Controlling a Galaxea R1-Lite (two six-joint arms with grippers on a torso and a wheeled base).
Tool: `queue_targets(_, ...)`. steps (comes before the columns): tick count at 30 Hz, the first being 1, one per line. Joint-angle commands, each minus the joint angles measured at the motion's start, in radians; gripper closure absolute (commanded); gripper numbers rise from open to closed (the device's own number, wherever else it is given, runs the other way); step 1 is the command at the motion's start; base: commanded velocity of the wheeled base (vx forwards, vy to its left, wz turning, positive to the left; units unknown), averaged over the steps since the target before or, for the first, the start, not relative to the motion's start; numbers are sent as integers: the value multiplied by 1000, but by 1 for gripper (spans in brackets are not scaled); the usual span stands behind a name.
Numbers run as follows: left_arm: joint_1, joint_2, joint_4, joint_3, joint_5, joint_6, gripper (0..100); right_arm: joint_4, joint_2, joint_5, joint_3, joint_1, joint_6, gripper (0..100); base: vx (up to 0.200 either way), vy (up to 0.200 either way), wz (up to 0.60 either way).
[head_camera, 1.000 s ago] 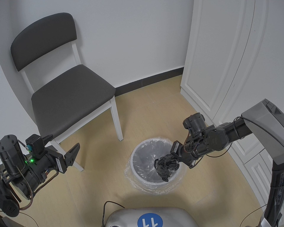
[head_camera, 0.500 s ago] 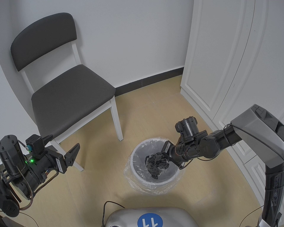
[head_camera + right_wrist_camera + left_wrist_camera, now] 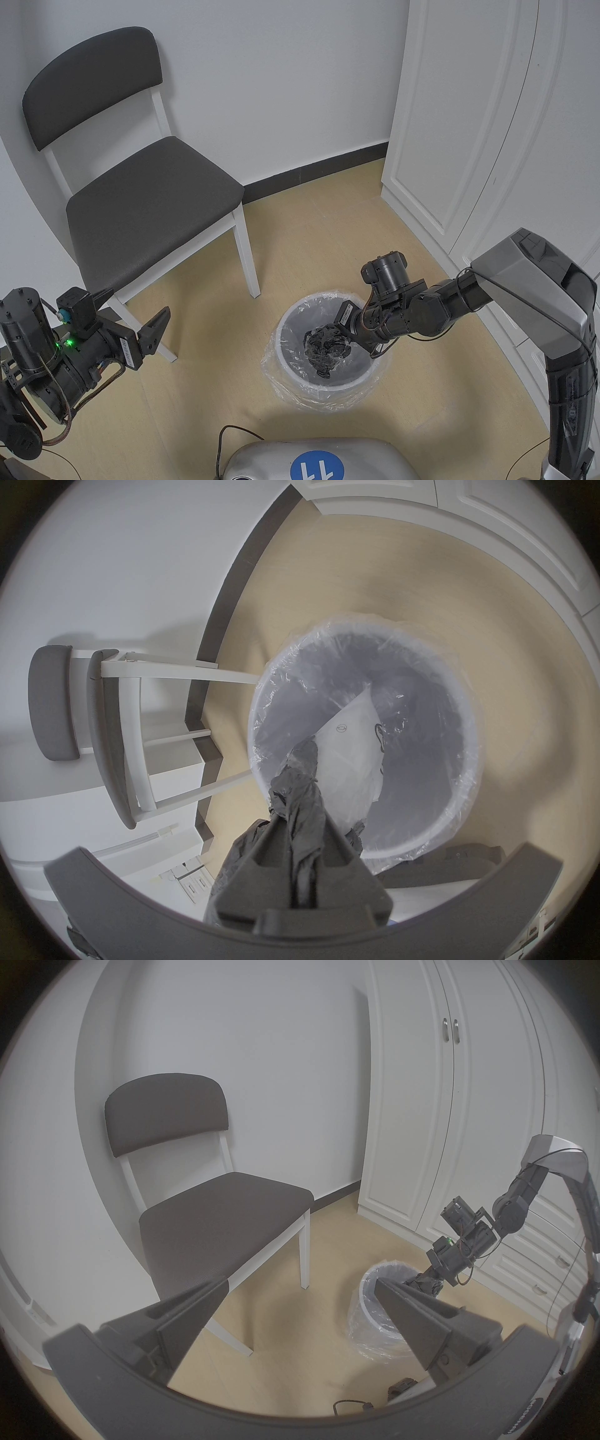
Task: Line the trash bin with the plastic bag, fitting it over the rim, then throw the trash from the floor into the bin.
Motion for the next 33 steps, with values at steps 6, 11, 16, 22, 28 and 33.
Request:
queue_targets(6, 0, 5, 0, 2, 0, -1, 0, 55, 85, -1, -96, -1, -49, 100, 0, 0, 0)
queue_targets(11, 0, 10, 1, 2, 0, -1, 0, 156, 117, -2, -173, -11, -112, 100, 0, 0, 0)
queue_targets(16, 0, 16, 1, 3, 0, -3, 0, 176, 137, -2, -194, -36, -158, 100, 0, 0, 0)
queue_targets(22, 0, 26, 1, 3, 0, -3, 0, 180, 159, 1, -206, -57, -185, 100, 0, 0, 0)
queue_targets(28, 0, 31, 0, 2, 0, -3, 0, 179, 180, 1, -220, -54, -236, 100, 0, 0, 0)
queue_targets(33, 0, 31, 0, 2, 0, -3, 0, 182, 191, 2, -248, -42, -243, 100, 0, 0, 0)
